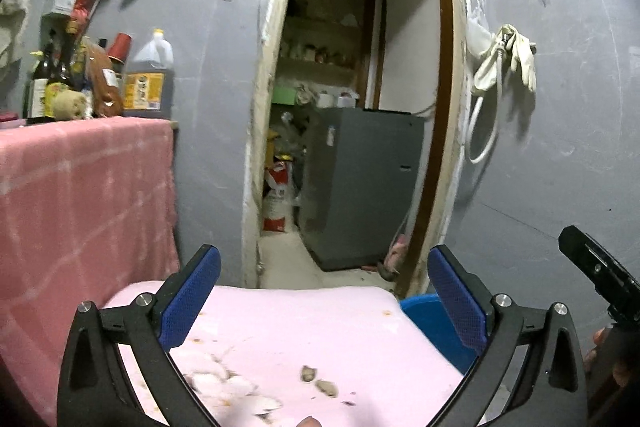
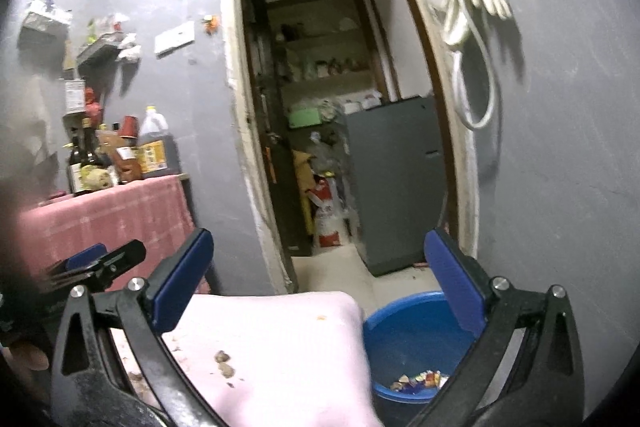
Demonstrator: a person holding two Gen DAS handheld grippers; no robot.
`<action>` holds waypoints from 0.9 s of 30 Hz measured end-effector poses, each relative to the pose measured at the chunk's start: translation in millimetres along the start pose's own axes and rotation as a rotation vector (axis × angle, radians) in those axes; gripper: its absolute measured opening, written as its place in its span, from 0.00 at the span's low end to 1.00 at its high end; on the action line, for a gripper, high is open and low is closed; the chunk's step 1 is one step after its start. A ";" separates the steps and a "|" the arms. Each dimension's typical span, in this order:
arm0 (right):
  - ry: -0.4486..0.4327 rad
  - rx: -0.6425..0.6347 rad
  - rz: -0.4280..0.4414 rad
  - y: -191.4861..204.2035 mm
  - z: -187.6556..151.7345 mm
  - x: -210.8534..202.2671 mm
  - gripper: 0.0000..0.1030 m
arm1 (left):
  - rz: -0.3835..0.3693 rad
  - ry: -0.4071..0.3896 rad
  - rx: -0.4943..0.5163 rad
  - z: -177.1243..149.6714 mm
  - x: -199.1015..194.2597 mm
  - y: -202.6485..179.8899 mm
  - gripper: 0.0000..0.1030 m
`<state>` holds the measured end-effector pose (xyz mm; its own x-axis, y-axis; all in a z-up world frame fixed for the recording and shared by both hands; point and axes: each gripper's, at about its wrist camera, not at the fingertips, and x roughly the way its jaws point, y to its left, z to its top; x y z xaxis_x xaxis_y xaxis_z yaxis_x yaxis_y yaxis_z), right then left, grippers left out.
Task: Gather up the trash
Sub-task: 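Move both tools back above the last tan scraps on the table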
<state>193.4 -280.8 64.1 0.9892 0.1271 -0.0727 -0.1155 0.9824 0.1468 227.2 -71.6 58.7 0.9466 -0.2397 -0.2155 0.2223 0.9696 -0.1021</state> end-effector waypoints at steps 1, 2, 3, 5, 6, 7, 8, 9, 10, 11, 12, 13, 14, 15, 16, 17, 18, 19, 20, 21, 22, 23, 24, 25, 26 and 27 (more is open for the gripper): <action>-0.005 -0.012 0.007 6.9 0.5 -1.1 1.00 | 0.007 -0.005 -0.006 0.1 -5.6 4.5 0.98; -0.010 -0.022 0.016 13.3 0.6 -1.9 1.00 | 0.014 -0.008 -0.011 -0.2 -9.3 8.5 0.98; -0.011 -0.027 0.022 16.9 0.9 -1.5 1.00 | 0.022 -0.012 -0.015 -0.2 -13.7 12.7 0.99; -0.008 -0.037 0.039 27.9 -1.0 -1.1 1.00 | 0.042 -0.019 -0.018 -1.9 -21.8 19.9 0.98; -0.006 -0.040 0.044 31.1 -2.0 -0.7 1.00 | 0.052 -0.023 -0.020 -1.8 -25.4 24.3 0.99; -0.001 -0.043 0.052 35.6 -3.6 0.8 1.00 | 0.063 -0.025 -0.019 -2.4 -29.2 28.3 0.99; 0.005 -0.046 0.060 40.2 -5.6 2.8 1.00 | 0.074 -0.028 -0.019 -2.0 -32.8 32.9 0.99; 0.012 -0.048 0.066 44.3 -7.5 4.8 1.00 | 0.085 -0.030 -0.018 -2.9 -35.5 37.1 0.99; 0.018 -0.050 0.072 49.2 -9.8 7.1 1.00 | 0.098 -0.032 -0.017 -4.3 -38.7 41.6 0.99; 0.025 -0.050 0.077 53.1 -12.5 9.9 1.00 | 0.110 -0.032 -0.016 -5.8 -41.3 46.1 0.99; 0.034 -0.048 0.083 56.6 -15.7 13.3 1.00 | 0.119 -0.031 -0.014 -7.3 -43.2 50.5 0.99; 0.044 -0.044 0.088 58.3 -20.1 15.9 1.00 | 0.131 -0.030 -0.011 -9.1 -44.6 54.2 0.99; 0.057 -0.040 0.092 60.9 -23.9 20.2 1.00 | 0.141 -0.030 -0.008 -10.9 -45.9 58.3 0.99; 0.070 -0.036 0.096 63.1 -27.8 24.6 1.00 | 0.152 -0.029 -0.006 -12.6 -46.6 61.8 0.99; 0.081 -0.033 0.098 62.3 -32.0 27.7 1.00 | 0.162 -0.027 -0.003 -14.6 -46.3 65.0 0.99; 0.098 -0.030 0.100 63.6 -37.0 32.9 1.00 | 0.169 -0.025 -0.001 -16.2 -45.7 68.4 0.99; 0.115 -0.027 0.102 64.7 -41.3 37.9 1.00 | 0.177 -0.022 0.002 -18.6 -45.4 71.6 0.99; 0.132 -0.025 0.104 64.9 -45.8 43.0 1.00 | 0.185 -0.015 0.005 -21.3 -44.2 74.5 0.99; 0.149 -0.024 0.106 65.0 -50.4 47.4 1.00 | 0.186 -0.007 0.007 -22.9 -41.8 78.5 0.99; 0.163 -0.024 0.108 65.2 -53.0 51.1 1.00 | 0.187 0.004 0.007 -25.2 -39.1 81.7 0.99; 0.194 -0.026 0.114 65.2 -58.9 58.1 1.00 | 0.188 0.015 0.006 -28.3 -36.7 84.1 0.99; 0.209 -0.029 0.116 64.4 -62.4 60.9 1.00 | 0.187 0.024 0.002 -30.1 -34.2 86.5 0.98; 0.238 -0.034 0.116 63.9 -68.3 67.2 1.00 | 0.182 0.038 -0.003 -33.0 -30.8 88.5 0.99; 0.261 -0.038 0.116 63.0 -72.9 72.1 1.00 | 0.179 0.053 -0.007 -35.6 -26.9 90.3 0.99; 0.283 -0.042 0.114 62.2 -77.3 76.7 1.00 | 0.177 0.064 -0.009 -38.2 -24.0 91.2 0.99; 0.300 -0.046 0.112 62.1 -80.9 80.2 1.00 | 0.176 0.081 -0.011 -41.3 -19.5 92.8 0.99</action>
<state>258.3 -198.6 -12.4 0.9003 0.2632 -0.3468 -0.2332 0.9642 0.1265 219.7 21.1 13.3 0.9487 -0.0696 -0.3085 0.0517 0.9965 -0.0659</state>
